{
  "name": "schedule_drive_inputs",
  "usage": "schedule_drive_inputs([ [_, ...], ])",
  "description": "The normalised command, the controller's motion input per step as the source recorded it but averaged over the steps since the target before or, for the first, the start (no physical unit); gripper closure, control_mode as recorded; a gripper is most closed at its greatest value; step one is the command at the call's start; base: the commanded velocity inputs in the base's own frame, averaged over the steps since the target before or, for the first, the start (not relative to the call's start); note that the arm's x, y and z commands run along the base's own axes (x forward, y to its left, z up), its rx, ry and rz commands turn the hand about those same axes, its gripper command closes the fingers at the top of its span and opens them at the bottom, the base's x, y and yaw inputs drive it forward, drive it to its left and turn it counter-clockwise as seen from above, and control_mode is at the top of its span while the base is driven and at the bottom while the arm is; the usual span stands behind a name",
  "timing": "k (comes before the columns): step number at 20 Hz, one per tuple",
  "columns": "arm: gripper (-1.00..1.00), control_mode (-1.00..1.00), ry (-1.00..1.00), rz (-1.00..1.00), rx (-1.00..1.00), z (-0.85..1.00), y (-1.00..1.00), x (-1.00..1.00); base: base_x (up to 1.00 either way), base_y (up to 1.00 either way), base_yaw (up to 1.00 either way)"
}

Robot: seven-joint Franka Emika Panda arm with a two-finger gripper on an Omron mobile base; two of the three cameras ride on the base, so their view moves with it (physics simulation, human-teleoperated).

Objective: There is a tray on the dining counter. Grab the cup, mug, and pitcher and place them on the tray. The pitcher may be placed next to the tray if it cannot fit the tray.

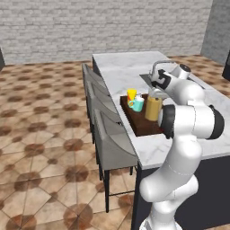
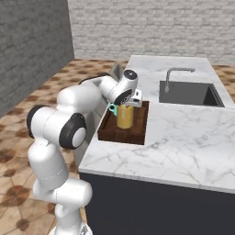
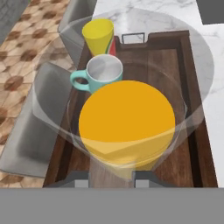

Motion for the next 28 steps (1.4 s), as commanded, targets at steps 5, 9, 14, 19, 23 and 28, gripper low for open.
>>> schedule_drive_inputs([
  [5, 1.00, -1.00, 0.00, 0.00, 0.00, -0.01, 0.00, 0.10, 0.00, 0.00, 0.00],
  [9, 1.00, -1.00, 0.00, 0.00, 0.00, -0.14, 0.00, 0.03, 0.00, 0.00, 0.00],
  [14, 1.00, -1.00, 0.00, 0.00, 0.00, -0.18, 0.00, 0.00, 0.00, 0.00, 0.00],
  [19, 1.00, -1.00, 0.00, 0.00, 0.00, -0.19, 0.00, 0.00, 0.00, 0.00, 0.00],
  [23, 1.00, -1.00, 0.00, 0.00, 0.00, -0.17, 0.00, 0.00, 0.00, 0.00, 0.00],
  [28, 1.00, -1.00, 0.00, 0.00, 0.00, -0.06, 0.00, 0.00, 0.00, 0.00, 0.00],
])
